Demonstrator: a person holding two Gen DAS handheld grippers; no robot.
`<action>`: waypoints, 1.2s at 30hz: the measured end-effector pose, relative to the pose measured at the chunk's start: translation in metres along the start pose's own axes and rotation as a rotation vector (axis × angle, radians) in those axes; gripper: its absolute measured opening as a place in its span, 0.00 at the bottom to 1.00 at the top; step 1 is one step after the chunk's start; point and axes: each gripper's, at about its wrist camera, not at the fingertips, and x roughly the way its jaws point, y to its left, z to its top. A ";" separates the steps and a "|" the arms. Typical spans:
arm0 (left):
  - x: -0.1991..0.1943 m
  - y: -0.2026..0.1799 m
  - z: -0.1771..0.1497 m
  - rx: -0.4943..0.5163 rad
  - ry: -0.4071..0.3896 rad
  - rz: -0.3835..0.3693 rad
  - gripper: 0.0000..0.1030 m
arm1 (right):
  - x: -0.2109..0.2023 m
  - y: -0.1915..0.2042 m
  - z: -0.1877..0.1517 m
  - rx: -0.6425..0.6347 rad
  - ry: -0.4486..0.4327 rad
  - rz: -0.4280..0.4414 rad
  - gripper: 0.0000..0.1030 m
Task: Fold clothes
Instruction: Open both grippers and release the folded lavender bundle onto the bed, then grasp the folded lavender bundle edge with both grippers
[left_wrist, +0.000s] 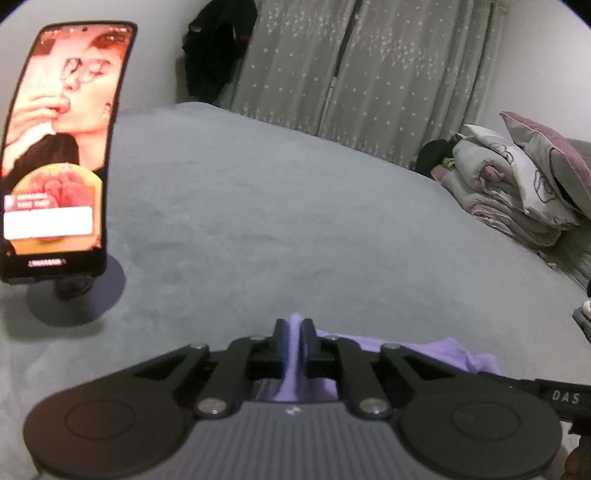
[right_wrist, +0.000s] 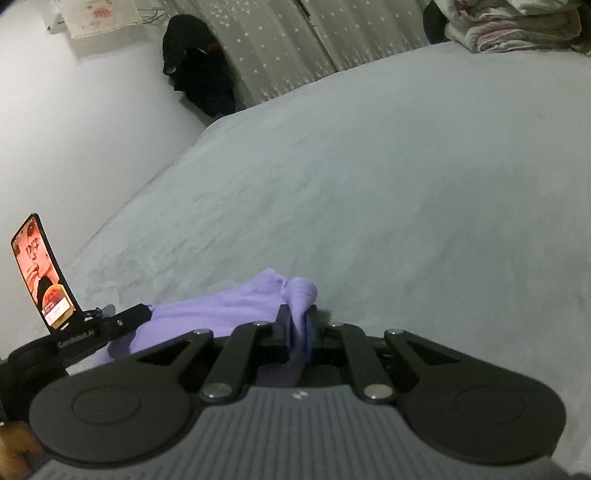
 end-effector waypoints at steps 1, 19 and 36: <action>-0.003 -0.001 0.002 0.003 -0.007 -0.001 0.15 | -0.003 0.001 0.002 -0.003 -0.002 -0.005 0.18; -0.068 0.031 -0.023 0.269 0.056 -0.351 0.32 | -0.057 0.070 -0.044 -0.208 -0.031 0.024 0.32; -0.078 0.042 -0.034 0.468 0.127 -0.294 0.35 | -0.096 0.072 -0.117 -0.269 -0.033 -0.051 0.23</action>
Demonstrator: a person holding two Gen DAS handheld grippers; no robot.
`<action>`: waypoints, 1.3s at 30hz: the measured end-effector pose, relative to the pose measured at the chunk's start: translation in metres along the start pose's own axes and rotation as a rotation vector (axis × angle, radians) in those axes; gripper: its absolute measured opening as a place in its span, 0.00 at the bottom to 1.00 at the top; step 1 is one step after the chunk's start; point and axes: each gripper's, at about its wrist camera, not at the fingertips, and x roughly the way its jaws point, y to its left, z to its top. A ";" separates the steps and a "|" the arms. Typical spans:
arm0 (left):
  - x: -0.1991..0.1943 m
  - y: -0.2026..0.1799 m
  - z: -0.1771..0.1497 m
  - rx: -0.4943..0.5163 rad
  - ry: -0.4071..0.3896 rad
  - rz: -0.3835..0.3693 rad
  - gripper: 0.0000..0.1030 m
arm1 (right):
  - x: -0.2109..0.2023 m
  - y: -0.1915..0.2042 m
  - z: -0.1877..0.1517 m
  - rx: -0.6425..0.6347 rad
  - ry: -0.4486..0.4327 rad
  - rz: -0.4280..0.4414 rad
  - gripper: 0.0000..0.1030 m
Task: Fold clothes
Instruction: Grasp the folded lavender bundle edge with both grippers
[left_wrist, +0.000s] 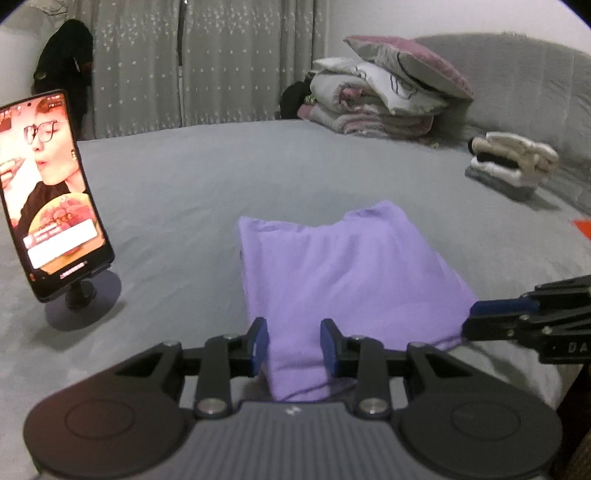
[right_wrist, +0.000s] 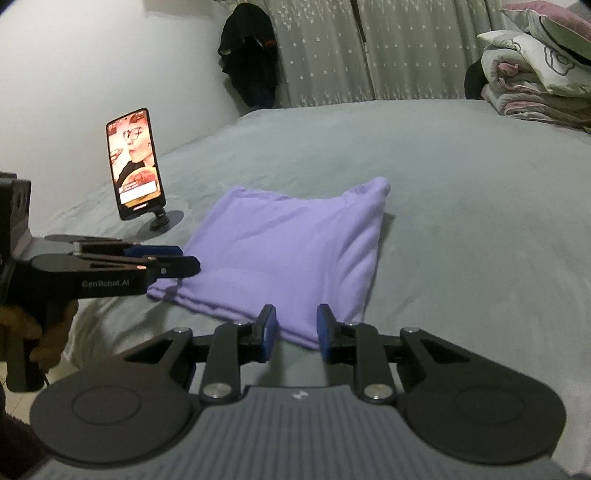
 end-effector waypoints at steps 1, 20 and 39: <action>0.000 0.000 0.000 0.000 0.018 0.003 0.37 | -0.001 0.000 -0.001 0.002 0.005 0.000 0.24; -0.011 -0.010 0.016 0.067 0.157 0.048 0.82 | -0.029 -0.034 0.000 0.157 0.049 0.012 0.61; 0.024 0.019 0.036 -0.184 0.187 -0.073 0.78 | 0.011 -0.066 0.033 0.459 0.108 0.110 0.61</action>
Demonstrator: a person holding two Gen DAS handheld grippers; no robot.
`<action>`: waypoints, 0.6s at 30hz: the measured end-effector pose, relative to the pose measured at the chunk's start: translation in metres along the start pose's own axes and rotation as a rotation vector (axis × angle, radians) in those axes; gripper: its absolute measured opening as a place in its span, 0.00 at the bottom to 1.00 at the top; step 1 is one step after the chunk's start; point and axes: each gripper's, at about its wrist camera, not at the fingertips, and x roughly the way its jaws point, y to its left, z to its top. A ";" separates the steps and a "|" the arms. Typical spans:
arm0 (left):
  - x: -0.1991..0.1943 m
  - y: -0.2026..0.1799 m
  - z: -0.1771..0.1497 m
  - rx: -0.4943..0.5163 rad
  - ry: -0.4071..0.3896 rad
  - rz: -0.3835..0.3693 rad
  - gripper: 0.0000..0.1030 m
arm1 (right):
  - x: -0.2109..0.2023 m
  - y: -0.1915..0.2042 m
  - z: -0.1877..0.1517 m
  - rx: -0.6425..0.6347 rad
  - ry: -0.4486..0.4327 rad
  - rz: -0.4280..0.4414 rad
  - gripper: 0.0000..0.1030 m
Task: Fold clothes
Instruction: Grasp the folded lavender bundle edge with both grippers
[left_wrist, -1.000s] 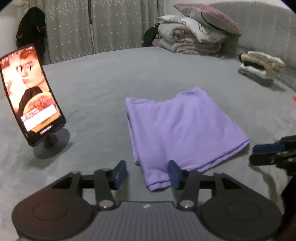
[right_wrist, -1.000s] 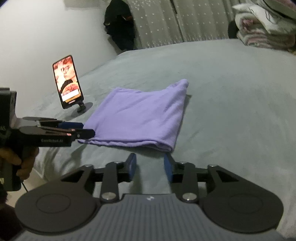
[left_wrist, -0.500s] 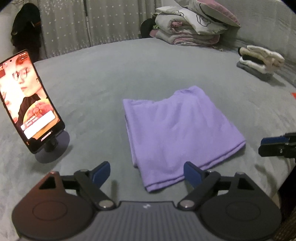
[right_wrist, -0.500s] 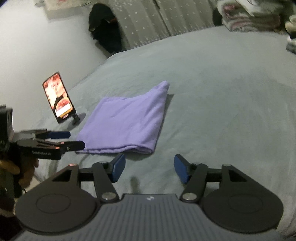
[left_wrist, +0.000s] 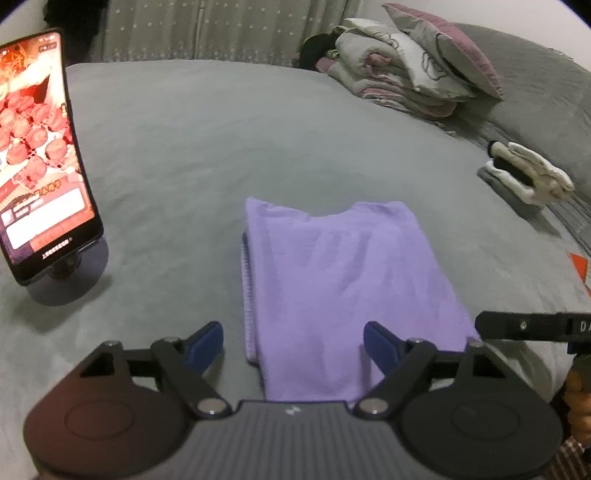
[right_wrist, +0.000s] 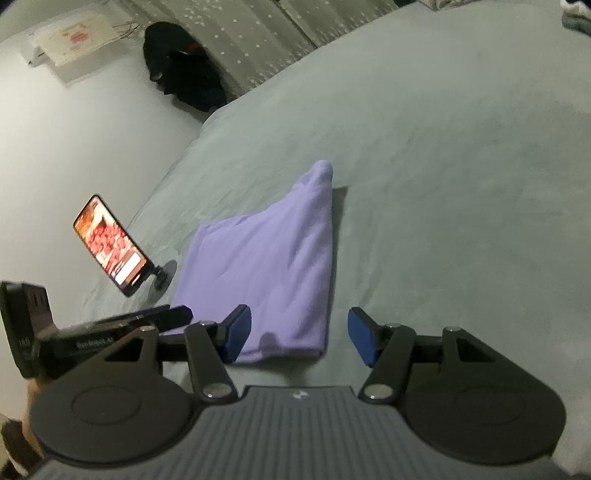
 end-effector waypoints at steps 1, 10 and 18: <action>0.004 0.001 0.001 -0.006 0.007 -0.001 0.75 | 0.003 -0.002 0.002 0.011 0.001 0.003 0.61; 0.025 0.018 0.011 -0.109 -0.026 -0.047 0.66 | 0.023 -0.020 0.026 0.143 -0.014 0.033 0.56; 0.038 0.033 0.013 -0.284 -0.098 -0.070 0.47 | 0.037 -0.023 0.039 0.183 -0.025 0.049 0.54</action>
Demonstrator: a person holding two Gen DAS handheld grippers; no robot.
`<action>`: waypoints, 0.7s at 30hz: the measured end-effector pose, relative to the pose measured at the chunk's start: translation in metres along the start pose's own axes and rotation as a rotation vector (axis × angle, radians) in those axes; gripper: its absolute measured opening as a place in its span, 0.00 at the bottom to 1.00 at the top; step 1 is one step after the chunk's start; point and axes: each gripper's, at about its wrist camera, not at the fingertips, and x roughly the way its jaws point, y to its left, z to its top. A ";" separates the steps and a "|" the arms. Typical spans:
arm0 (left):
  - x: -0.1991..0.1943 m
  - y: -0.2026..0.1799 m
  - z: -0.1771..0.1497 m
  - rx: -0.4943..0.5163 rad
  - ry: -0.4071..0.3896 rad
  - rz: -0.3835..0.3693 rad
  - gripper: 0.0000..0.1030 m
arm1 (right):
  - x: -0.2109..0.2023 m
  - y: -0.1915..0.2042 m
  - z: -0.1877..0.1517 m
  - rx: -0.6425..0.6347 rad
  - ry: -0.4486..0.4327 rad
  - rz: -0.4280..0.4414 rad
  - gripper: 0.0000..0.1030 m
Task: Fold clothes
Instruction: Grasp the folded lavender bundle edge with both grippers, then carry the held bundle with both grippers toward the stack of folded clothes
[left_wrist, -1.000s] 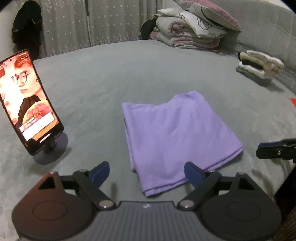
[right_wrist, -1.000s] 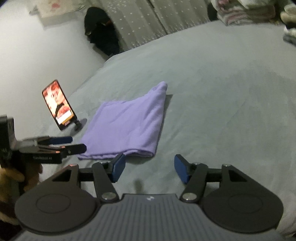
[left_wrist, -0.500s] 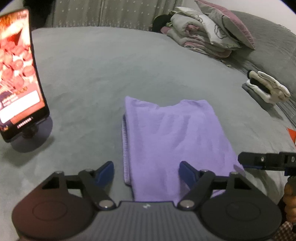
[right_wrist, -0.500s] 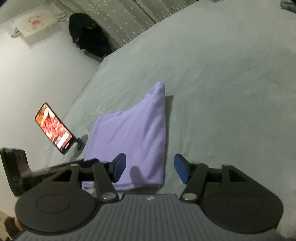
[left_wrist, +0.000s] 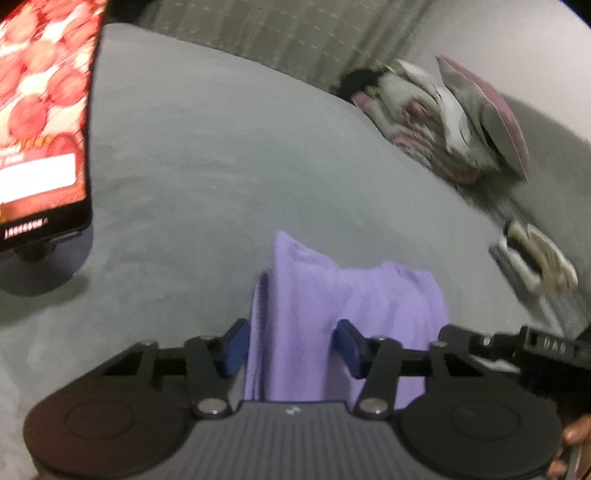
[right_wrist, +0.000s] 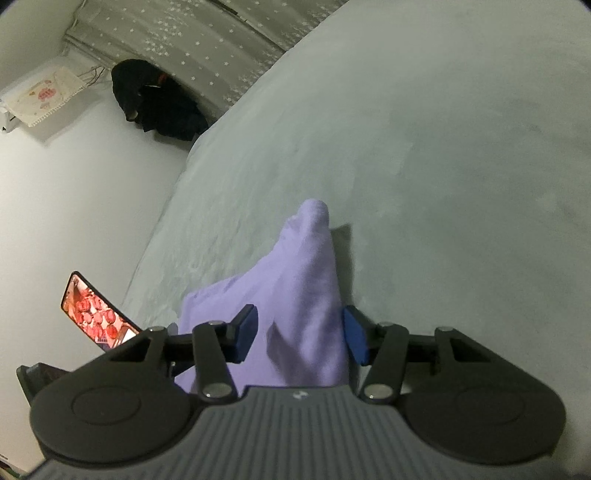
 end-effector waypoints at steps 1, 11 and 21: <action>0.001 -0.001 -0.001 -0.002 -0.008 0.007 0.47 | 0.002 0.000 0.001 -0.003 -0.003 0.002 0.54; -0.003 -0.016 -0.004 -0.069 -0.071 0.018 0.15 | -0.020 -0.014 0.003 0.044 -0.036 0.070 0.18; -0.007 -0.089 0.014 0.022 -0.185 0.073 0.14 | -0.085 -0.001 0.027 -0.096 -0.135 0.102 0.18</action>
